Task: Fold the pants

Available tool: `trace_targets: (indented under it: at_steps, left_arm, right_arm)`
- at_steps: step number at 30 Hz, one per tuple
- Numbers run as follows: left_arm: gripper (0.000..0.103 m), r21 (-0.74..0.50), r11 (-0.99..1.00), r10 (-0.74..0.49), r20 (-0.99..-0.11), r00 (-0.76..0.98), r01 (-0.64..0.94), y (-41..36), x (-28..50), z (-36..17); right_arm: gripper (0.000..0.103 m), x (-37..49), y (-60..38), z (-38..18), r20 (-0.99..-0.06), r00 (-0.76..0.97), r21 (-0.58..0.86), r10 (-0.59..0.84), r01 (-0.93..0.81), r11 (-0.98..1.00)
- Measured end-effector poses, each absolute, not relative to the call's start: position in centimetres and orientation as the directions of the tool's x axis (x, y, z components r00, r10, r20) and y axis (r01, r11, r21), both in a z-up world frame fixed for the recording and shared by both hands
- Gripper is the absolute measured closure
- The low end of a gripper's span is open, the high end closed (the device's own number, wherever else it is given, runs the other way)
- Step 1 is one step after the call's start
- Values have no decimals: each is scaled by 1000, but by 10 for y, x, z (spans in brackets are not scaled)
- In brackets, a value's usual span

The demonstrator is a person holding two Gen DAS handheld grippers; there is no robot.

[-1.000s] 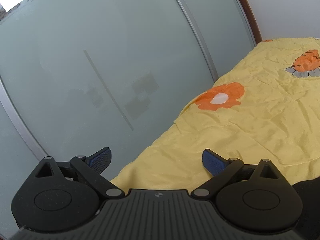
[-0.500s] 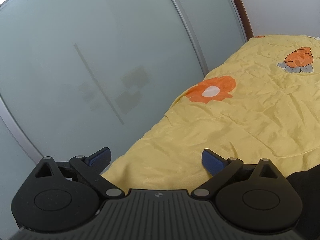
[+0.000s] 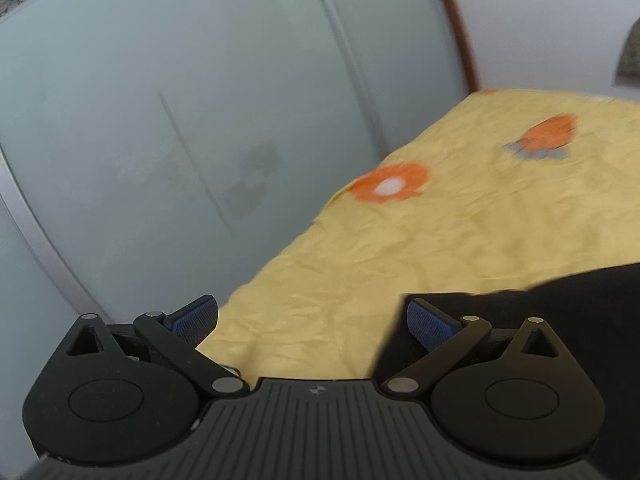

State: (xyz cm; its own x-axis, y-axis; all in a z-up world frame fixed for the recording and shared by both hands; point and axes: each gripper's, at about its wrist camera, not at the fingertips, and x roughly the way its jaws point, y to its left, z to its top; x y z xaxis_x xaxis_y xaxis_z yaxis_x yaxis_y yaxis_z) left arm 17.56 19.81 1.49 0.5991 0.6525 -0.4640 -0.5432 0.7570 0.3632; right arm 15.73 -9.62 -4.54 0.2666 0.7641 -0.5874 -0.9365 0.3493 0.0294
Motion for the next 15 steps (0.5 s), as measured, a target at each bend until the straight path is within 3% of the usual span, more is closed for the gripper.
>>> trace_targets:
  at_steps: [3,6,10,15]
  left_arm:
    - [0,291,840,541,-517,664,-458,178,158,22]
    - [0,228,900,433,-566,702,-372,152,146,22]
    - [0,161,950,308,-609,731,-267,116,129,17]
    - [0,135,979,205,-632,747,-155,72,111,7]
  right_arm:
    - [0,152,-96,-45,-595,295,33,748,-921,389]
    - [0,131,-109,-37,-642,382,83,665,-827,556]
    - [0,88,-159,-22,-628,574,151,526,-572,806]
    - [0,63,-213,-18,-630,740,130,236,-199,971]
